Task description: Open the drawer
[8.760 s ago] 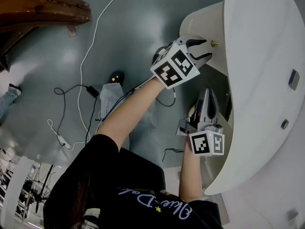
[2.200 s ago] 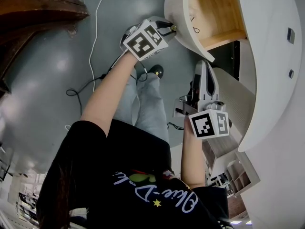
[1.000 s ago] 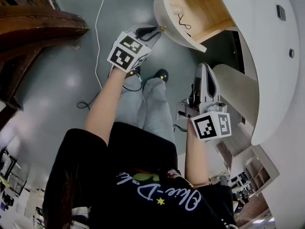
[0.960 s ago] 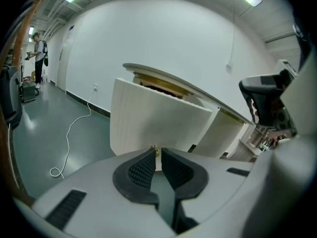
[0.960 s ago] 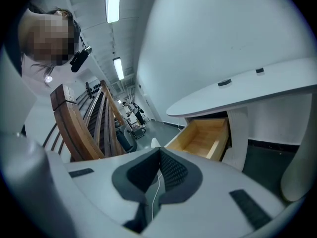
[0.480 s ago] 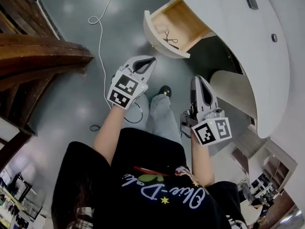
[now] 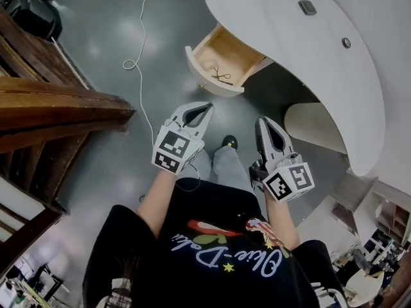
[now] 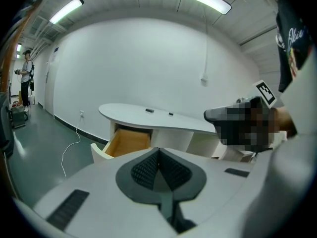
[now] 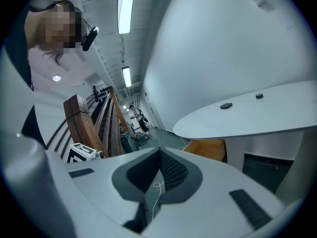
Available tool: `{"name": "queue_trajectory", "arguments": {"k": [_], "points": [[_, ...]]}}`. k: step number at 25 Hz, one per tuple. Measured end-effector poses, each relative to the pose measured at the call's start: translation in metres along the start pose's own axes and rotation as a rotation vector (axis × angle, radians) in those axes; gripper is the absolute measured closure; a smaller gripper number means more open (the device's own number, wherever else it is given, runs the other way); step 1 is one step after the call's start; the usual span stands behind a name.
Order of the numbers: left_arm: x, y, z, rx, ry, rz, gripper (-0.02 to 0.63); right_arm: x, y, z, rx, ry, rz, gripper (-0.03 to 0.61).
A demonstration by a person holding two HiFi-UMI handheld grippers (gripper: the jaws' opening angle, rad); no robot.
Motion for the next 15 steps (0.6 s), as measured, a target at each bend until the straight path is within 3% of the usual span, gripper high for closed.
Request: {"name": "queue_trajectory", "arguments": {"k": [15], "points": [[0.013, -0.062, -0.053, 0.108, -0.003, 0.059, 0.607, -0.040, -0.034, -0.020, 0.049, -0.038, -0.052, 0.578]]}}
Point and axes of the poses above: the fingertips, and each gripper's own axes: z forward along the fingers, x to its right, y out of its underside, the point moved 2 cm from there along -z, backward along the fingers, and after that the axes turned 5 degrees about -x, right-handed, at the moved point
